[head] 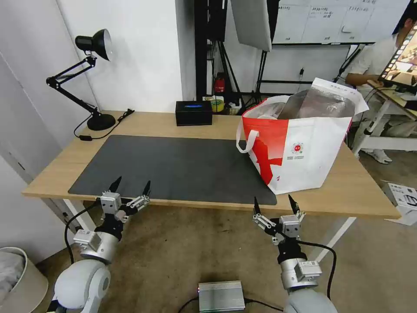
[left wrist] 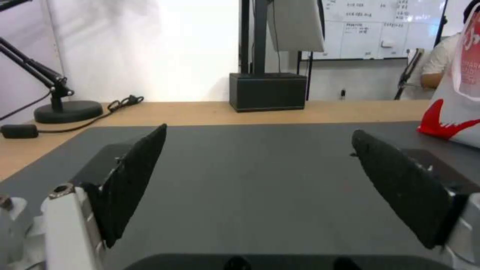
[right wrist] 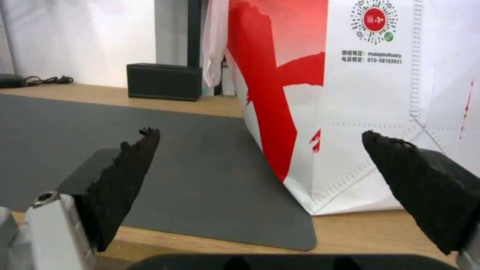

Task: Pick up the trash from the table and place it into the takeout bag.

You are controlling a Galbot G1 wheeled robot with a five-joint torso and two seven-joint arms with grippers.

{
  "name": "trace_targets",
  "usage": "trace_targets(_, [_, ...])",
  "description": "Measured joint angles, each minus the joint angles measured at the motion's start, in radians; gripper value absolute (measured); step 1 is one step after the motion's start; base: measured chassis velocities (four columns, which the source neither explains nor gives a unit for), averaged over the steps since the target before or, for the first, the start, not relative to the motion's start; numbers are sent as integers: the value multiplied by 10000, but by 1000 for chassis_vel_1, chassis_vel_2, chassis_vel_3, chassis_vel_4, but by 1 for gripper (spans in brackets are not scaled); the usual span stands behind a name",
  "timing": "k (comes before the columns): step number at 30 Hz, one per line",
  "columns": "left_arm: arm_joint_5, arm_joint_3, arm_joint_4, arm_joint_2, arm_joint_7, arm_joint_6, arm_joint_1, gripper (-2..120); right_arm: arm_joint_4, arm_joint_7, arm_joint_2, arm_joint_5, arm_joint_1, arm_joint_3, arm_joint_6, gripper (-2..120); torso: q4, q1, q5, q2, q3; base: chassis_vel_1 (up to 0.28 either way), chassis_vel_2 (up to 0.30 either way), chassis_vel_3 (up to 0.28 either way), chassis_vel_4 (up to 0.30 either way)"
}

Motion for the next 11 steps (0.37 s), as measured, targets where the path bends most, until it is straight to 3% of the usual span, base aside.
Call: trace_targets(11, [2,0,0,0,0,6,-1,100,0,0,0,0,0,0,0,100,0,0,0,0,0,0,0,0,0])
